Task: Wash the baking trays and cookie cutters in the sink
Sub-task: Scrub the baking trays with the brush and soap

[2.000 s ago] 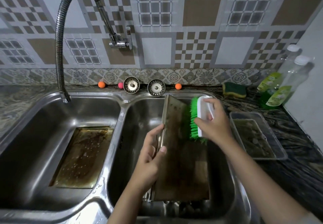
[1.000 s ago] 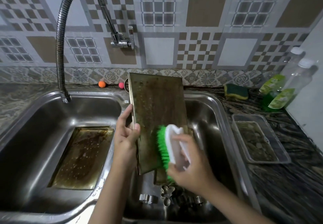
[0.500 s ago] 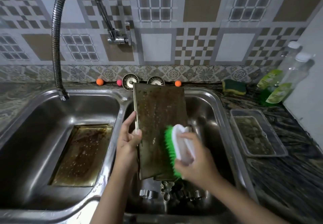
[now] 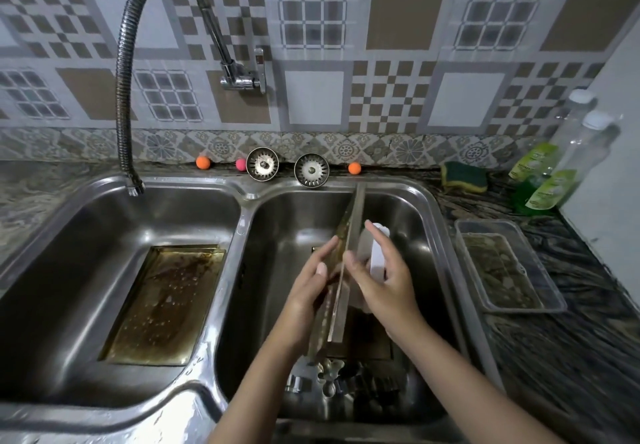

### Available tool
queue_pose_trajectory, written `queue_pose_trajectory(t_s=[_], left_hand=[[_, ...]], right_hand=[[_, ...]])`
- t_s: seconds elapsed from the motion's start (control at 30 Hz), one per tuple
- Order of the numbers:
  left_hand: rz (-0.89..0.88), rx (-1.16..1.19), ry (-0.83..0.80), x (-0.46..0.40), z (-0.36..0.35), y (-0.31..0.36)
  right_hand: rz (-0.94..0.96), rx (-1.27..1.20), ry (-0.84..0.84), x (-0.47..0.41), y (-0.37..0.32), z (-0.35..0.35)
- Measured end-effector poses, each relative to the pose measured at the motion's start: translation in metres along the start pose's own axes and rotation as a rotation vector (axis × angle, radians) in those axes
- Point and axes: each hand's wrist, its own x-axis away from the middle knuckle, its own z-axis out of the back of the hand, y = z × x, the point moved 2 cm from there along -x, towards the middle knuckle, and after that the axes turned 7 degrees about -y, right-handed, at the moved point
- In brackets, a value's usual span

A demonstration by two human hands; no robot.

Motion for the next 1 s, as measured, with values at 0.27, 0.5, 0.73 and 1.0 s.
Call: queue_pose_trajectory(t_s=[0.27,0.5,0.73,1.0], left_hand=[[0.129,-0.087,0.136,0.002,0.018,-0.018],[0.287,-0.519,0.387,0.024,0.076,-0.033],[0.199,-0.228,0.638,0.042,0.104,-0.012],[0.194,-0.273,0.879,0.068,0.214,0.023]], right_hand=[[-0.108,-0.166,0.151,0.006,0.004,0.002],[-0.105,-0.166,0.113,0.005,-0.002,0.005],[-0.090,-0.144,0.039,-0.005,-0.021,-0.013],[-0.090,-0.127,-0.018,-0.007,-0.020,-0.036]])
